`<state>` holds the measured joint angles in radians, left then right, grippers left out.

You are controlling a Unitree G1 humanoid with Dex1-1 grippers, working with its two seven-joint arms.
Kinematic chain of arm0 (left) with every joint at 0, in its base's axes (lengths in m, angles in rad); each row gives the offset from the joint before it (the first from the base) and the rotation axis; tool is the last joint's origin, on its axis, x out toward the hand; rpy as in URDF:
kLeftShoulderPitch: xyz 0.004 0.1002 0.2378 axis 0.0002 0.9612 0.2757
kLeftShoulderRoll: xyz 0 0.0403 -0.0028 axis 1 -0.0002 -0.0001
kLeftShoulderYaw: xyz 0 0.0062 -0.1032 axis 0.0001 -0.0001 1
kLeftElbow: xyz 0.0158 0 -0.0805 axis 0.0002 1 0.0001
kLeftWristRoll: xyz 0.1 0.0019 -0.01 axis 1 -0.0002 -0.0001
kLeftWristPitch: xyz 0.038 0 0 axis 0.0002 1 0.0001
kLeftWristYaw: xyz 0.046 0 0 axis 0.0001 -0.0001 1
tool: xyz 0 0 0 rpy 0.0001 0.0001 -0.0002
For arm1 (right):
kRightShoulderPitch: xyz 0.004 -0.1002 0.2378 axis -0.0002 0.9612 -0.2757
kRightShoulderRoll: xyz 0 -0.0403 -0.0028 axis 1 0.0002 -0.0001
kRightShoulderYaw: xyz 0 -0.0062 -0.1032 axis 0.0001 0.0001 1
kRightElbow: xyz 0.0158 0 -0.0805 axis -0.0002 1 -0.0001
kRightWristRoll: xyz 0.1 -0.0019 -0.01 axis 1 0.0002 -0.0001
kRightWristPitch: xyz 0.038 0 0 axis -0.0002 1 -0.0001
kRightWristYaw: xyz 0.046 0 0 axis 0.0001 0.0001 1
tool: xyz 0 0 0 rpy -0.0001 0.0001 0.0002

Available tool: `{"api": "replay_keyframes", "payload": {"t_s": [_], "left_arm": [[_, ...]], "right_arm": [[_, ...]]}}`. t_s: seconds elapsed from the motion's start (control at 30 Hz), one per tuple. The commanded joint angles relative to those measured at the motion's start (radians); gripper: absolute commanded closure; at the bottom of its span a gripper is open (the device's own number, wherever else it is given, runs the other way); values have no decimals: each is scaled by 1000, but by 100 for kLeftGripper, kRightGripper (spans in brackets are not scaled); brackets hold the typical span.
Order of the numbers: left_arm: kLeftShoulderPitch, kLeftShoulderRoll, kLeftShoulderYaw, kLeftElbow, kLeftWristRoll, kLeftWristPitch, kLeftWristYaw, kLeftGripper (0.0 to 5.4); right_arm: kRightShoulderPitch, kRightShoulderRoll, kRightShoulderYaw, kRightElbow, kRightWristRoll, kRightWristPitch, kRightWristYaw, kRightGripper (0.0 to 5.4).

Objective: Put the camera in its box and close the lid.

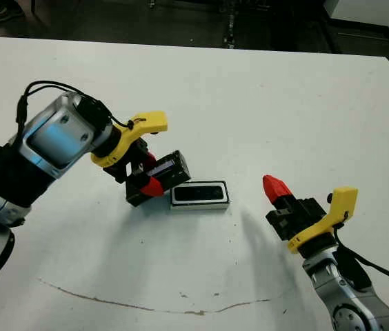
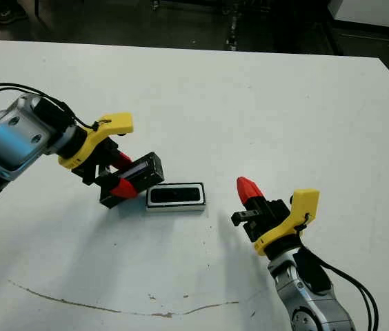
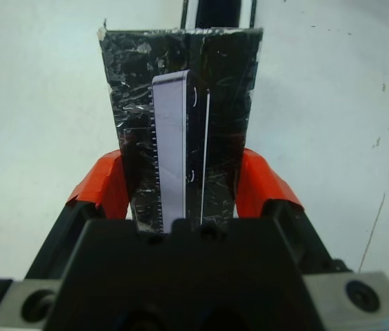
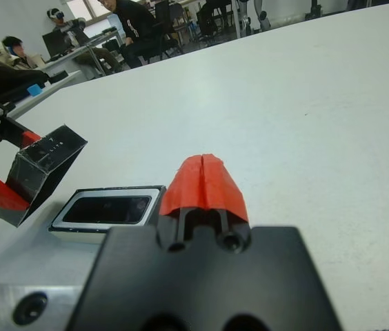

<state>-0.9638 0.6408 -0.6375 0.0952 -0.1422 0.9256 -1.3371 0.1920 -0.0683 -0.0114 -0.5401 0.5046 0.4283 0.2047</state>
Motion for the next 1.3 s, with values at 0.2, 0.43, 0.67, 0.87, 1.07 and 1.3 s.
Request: {"api": "replay_keyframes", "payload": {"t_s": [0.2,0.43,0.67,0.87,1.07,1.3], "left_arm": [[28,-31,-10,-4,-6,-2,4,223],[41,-67,-3,-1,-8,5,29,223],[47,-101,-2,3,-14,58,73,223],[62,-123,3,-10,-18,56,109,223],[69,-150,1,4,-20,72,135,223],[90,-164,-1,8,-20,59,154,223]], "right_arm": [[10,8,-4,-7,6,0,-11,540],[5,5,-6,-12,11,9,-11,540],[-4,0,-8,-8,12,2,-6,540],[-9,-5,-13,-6,17,6,-3,540],[-12,-1,-12,-3,17,3,-5,540],[-3,-2,-13,-12,12,0,-9,540]]}}
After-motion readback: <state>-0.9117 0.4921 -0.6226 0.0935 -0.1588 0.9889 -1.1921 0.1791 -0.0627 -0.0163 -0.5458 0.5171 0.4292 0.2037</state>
